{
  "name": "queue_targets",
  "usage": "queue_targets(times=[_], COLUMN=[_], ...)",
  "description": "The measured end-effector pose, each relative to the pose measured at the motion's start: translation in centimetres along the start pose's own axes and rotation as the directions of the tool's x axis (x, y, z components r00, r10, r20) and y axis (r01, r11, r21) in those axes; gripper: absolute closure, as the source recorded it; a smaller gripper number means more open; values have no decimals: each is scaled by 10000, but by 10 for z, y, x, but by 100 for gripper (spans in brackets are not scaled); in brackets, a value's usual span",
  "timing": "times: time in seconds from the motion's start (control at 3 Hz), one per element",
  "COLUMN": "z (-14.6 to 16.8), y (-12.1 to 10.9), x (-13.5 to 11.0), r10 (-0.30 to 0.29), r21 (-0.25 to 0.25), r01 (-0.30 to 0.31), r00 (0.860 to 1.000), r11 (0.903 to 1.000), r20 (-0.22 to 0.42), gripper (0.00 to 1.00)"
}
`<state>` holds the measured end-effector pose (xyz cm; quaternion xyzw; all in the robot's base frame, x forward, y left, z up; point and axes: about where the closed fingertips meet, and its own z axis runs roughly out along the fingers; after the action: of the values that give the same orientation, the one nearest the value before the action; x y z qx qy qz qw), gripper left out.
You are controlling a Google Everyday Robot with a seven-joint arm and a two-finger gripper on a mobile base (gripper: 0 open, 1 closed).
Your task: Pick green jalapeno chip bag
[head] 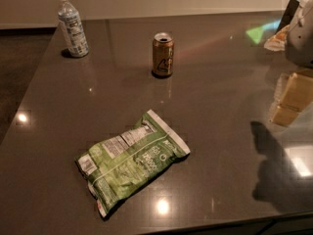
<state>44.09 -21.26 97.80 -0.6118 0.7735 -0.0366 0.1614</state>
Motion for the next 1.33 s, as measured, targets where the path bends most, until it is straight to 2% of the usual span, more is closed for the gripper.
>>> queue_targets(times=[0.33,0.67,1.0,1.33], z=[12,33,59,83], y=[-2,4,14,30], x=[-23,-54,-86,-111], r10=[-611,-1352,-2070,-2708], r21=[-210,-558,-941,-1207], r01=[622,1418,2238,2961], r00=[9970,9849,9650,9438], r11=[9978,9883,9701,9475], r20=[472,1083,1608,1894], gripper=[0,0,0,0])
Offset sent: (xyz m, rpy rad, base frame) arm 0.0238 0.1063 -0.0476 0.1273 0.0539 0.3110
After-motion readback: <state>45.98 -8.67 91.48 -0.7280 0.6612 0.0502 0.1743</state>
